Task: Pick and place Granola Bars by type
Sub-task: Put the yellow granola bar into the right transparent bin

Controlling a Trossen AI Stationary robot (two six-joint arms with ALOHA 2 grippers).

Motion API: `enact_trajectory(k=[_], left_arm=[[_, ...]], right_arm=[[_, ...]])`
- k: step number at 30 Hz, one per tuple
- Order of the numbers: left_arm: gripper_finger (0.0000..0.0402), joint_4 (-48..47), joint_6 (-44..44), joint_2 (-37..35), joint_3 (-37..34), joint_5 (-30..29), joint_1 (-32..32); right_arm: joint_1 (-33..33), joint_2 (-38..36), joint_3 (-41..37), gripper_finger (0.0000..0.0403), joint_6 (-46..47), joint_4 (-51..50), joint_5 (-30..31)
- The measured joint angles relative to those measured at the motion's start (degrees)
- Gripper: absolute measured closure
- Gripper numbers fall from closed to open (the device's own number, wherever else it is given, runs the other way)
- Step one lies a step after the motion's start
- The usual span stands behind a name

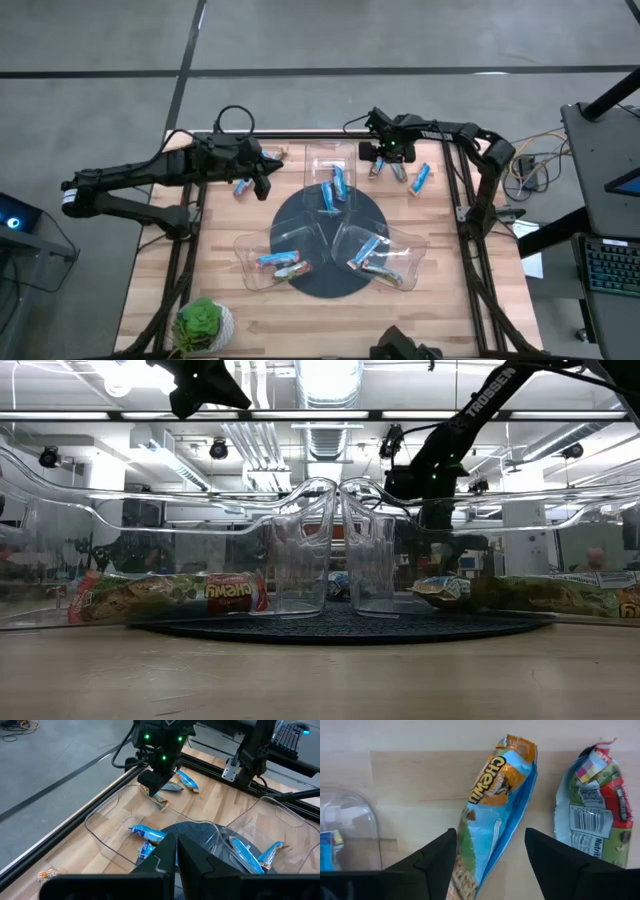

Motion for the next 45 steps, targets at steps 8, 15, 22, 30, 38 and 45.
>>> enact_trajectory(k=[8, 15, 22, 30, 38, 45], left_arm=[[0.0402, 0.0, 0.0, 0.0, 0.0, 0.0, 0.0], [0.0402, 0.0, 0.0, 0.0, 0.0, 0.0, 0.0], [0.0402, 0.0, 0.0, 0.0, 0.0, -0.1, 0.0], [0.0402, 0.0, -0.1, 0.0, 0.0, -0.2, 0.0], [0.0402, 0.1, -0.3, 0.0, 0.0, -0.2, 0.0], [0.0402, 0.1, -0.3, 0.0, 0.0, -0.2, 0.0]], right_arm=[[-0.3, 0.0, 0.0, 0.0177, 0.0, 0.9, 0.0], [-0.9, 0.0, 0.0, 0.0177, 0.2, 1.1, 0.0], [-1.1, 0.0, 0.0, 0.0177, 0.8, 1.6, 0.0], [-1.1, 0.0, -0.1, 0.0177, 1.4, 2.2, 0.0], [-1.1, 0.0, -1.3, 0.0177, 2.5, 2.4, 0.1], [-1.1, -0.1, -2.7, 0.0177, 3.2, 5.3, 0.0]])
